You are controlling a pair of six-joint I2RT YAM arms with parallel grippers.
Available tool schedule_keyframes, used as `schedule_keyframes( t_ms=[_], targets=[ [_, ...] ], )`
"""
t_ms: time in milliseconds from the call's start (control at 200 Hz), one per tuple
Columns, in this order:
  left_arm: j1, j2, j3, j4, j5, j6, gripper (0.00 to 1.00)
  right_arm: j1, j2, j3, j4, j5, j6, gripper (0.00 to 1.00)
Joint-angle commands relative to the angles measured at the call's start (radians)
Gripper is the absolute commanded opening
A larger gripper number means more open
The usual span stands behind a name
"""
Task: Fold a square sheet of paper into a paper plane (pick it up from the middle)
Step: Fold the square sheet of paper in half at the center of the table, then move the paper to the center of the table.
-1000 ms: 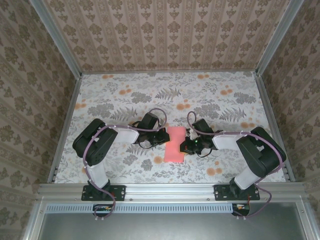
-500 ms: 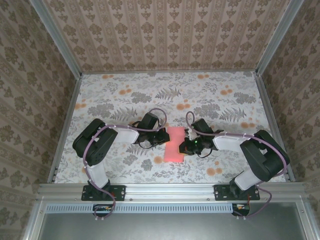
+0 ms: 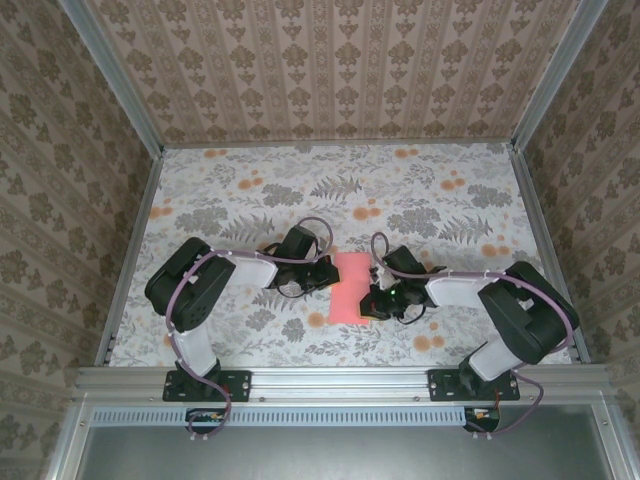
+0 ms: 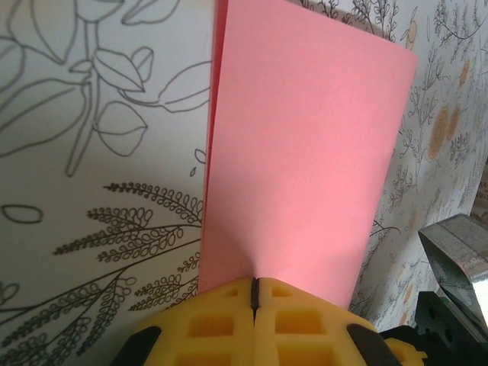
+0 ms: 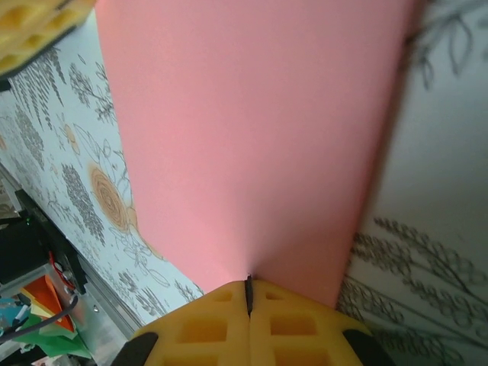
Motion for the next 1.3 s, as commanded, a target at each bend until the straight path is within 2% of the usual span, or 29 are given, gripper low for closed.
schedule_keyframes(
  t_ms=[0,135,260,360,435,525,645,845,1070,1295],
  targets=[
    [0.006,0.106,-0.098,-0.296,-0.194,-0.011,0.0,0.007,-0.039,-0.072,-0.167,0.032,-0.006,0.0],
    [0.007,0.104,-0.095,-0.292,-0.19,-0.007,0.0,0.004,-0.121,-0.1,-0.24,0.057,-0.009,0.0],
    [0.012,0.085,-0.083,-0.284,-0.165,0.006,0.0,0.0,-0.216,-0.05,-0.3,0.107,-0.008,0.0],
    [0.031,0.019,-0.08,-0.251,-0.117,-0.003,0.0,0.001,-0.277,0.009,-0.287,0.158,0.013,0.0],
    [0.044,-0.058,-0.069,-0.282,-0.129,-0.002,0.0,0.0,-0.279,0.052,-0.257,0.204,0.028,0.0],
    [0.057,-0.152,-0.067,-0.32,-0.162,-0.002,0.0,0.0,-0.218,0.106,-0.207,0.225,0.039,0.0],
    [0.069,-0.243,-0.095,-0.322,-0.182,-0.008,0.0,0.004,-0.063,0.191,-0.12,0.178,0.052,0.0],
    [0.102,-0.333,-0.13,-0.26,-0.116,0.0,0.0,0.041,0.133,0.341,-0.034,0.106,0.065,0.0],
    [0.111,-0.341,-0.082,-0.255,-0.074,0.045,0.0,0.045,0.228,0.388,-0.084,0.257,0.112,0.0],
    [0.138,-0.351,-0.069,-0.286,-0.101,0.045,0.15,0.045,0.321,0.475,-0.134,0.301,0.059,0.0]
  ],
)
